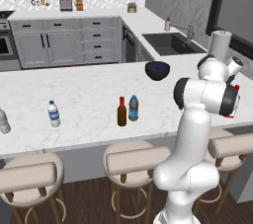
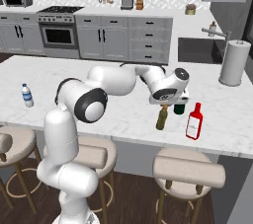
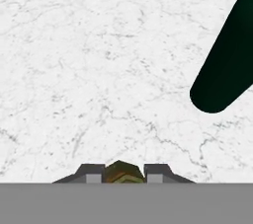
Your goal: Move the plastic bottles in the middle to the plastics group, and the glass bottles in the middle to the glass group.
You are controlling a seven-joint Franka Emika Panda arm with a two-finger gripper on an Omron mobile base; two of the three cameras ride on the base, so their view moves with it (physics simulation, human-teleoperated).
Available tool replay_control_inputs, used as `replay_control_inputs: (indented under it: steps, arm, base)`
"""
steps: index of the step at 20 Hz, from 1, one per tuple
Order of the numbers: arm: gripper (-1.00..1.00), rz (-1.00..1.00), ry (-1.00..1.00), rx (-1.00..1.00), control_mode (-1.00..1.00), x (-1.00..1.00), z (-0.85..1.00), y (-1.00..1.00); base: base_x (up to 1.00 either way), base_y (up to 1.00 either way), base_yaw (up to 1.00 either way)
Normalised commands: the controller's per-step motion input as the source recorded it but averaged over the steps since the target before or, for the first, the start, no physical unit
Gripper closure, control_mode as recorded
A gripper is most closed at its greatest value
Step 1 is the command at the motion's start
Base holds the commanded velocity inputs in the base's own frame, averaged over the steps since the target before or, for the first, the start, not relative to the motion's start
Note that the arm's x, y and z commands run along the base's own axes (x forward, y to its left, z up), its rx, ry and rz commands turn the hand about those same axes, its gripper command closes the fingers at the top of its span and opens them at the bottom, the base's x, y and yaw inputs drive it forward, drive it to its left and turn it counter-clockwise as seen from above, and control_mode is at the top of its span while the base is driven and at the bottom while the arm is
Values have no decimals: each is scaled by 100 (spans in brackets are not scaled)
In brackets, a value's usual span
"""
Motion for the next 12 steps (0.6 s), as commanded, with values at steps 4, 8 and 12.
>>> replay_control_inputs:
  steps: [4,8,12]
  arm:
    - [100,0,2,-7,-100,0,-53,34]
    - [100,0,5,-10,-100,0,-57,19]
    - [-100,0,1,-9,-100,0,-50,3]
  base:
    - [0,0,0]
    - [0,0,0]
    - [0,0,0]
